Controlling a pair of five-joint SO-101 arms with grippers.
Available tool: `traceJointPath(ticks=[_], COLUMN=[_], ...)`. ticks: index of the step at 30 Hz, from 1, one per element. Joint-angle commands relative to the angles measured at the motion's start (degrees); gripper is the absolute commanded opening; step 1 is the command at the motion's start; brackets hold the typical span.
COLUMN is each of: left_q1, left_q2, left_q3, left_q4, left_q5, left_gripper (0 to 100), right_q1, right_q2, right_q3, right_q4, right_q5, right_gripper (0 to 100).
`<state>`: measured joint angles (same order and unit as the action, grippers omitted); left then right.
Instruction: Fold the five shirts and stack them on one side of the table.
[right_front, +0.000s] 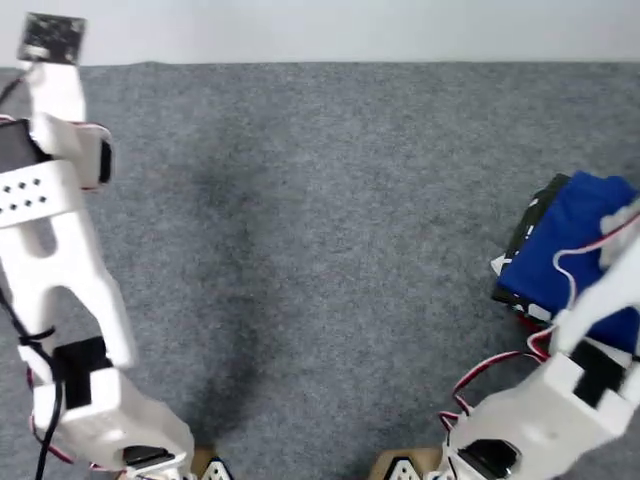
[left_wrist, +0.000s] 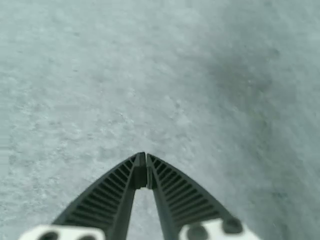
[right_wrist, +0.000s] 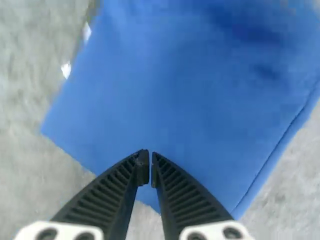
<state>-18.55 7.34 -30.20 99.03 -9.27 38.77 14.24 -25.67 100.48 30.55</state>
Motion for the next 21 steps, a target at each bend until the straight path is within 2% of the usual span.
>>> traceJointPath(ticks=[1, 5, 8, 12, 21], left_q1=[2.5, 2.9, 2.6, 2.5, 2.5], left_q2=[-5.5, -7.7, -9.0, -11.3, -16.6], left_q3=[5.3, 10.7, 13.7, 14.8, 15.1], left_q4=[1.5, 1.5, 1.5, 1.5, 1.5], left_q5=[-0.6, -0.6, -0.6, -0.6, -0.2], left_gripper=[0, 0, 0, 0, 0], right_q1=[5.0, 10.4, 10.8, 7.3, -5.8], right_q2=[-1.5, 2.3, 3.2, -2.0, -20.5], right_q3=[4.6, 7.6, 7.5, 7.5, 7.7], right_q4=[-2.2, -8.1, -8.9, -7.7, 1.1], right_q5=[1.9, 4.5, 4.5, 4.4, 4.2], right_gripper=[1.0, 1.0, 1.0, 1.0, 1.0])
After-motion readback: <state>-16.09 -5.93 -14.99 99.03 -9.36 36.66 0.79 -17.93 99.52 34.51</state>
